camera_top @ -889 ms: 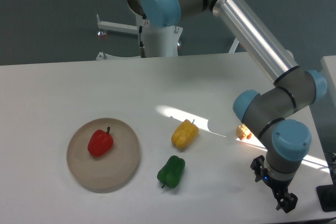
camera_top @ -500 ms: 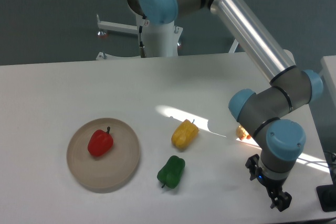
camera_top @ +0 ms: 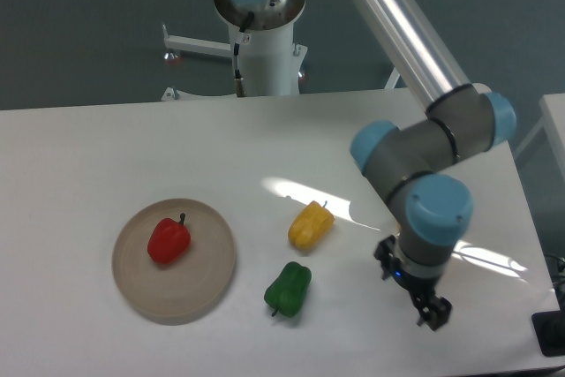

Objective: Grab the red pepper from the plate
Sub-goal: 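Move the gripper over the wooden plate above the red pepper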

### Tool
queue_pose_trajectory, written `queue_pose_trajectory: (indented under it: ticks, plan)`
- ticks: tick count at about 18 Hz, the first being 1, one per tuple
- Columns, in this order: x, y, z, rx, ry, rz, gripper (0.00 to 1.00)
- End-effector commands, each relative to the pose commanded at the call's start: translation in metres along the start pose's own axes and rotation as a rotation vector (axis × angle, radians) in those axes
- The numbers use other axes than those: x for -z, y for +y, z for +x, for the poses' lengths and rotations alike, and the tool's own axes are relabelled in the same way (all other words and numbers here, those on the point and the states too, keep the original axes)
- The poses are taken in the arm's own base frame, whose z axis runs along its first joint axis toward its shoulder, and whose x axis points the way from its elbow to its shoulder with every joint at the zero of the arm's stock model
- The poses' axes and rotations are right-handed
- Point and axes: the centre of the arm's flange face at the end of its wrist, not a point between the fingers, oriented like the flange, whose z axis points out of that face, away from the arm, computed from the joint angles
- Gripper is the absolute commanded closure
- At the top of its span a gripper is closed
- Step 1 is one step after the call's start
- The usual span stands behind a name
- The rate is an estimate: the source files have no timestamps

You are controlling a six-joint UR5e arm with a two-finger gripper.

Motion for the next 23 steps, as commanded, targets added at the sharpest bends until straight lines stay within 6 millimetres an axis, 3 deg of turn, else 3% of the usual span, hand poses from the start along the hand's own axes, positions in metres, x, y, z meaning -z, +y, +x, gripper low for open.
queue_pose_trajectory:
  ticks: [6,15,17,23]
  plan:
    - [0.019,-0.047,0.068,0.095,0.044,0.014,0.00]
    - [0.016,-0.145,0.158,0.149,0.082,-0.010,0.00]
    - [0.008,-0.159,0.183,0.175,0.104,-0.026,0.00]
    - [0.004,-0.181,0.220,0.223,0.124,-0.038,0.00]
